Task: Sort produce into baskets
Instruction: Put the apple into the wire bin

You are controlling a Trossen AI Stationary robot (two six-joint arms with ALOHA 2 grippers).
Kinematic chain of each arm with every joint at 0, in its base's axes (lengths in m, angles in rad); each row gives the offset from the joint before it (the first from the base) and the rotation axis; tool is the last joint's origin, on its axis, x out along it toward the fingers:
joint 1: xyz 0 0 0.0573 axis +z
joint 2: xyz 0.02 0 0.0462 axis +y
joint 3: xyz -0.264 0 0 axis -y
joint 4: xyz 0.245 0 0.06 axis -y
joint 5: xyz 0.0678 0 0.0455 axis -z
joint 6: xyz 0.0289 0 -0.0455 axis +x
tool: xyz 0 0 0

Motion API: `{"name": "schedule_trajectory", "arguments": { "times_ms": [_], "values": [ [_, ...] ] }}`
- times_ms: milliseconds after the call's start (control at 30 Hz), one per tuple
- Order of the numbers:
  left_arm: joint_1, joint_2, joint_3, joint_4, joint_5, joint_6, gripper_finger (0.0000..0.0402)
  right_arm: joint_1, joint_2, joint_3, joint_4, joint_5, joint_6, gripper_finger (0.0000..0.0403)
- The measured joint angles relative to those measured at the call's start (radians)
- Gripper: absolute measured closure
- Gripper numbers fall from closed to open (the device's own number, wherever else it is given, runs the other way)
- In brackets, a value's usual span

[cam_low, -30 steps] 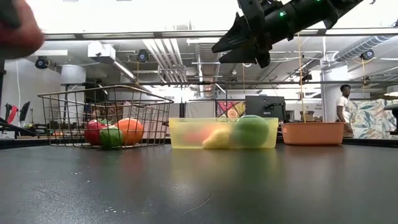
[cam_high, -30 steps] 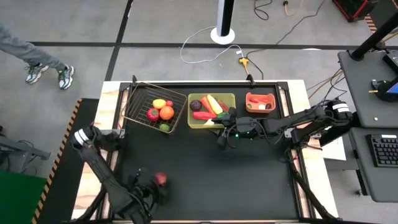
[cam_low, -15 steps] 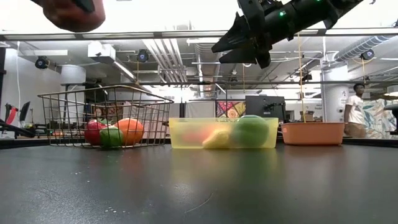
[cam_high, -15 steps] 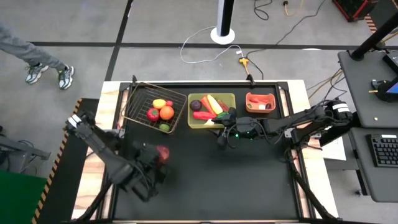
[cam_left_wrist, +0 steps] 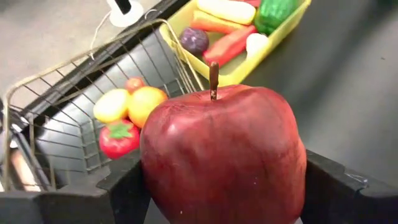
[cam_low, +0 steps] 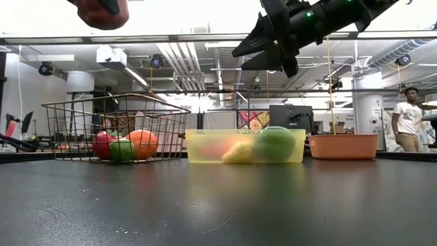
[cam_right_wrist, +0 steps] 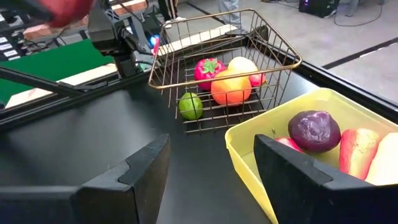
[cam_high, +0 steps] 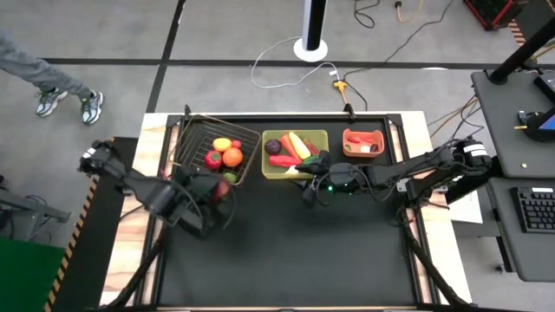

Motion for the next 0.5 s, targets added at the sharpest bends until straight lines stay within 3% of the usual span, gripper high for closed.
{"name": "schedule_trajectory", "arguments": {
  "times_ms": [233,500],
  "values": [
    [0.112,-0.063,-0.035,0.002,0.000,0.122,0.0109,0.000,0.000,0.000,-0.016,0.000,0.033,0.0179],
    [0.262,-0.154,-0.170,0.012,0.035,0.177,0.0109,0.000,0.000,-0.001,-0.068,0.000,0.078,0.0179]
  ]
}}
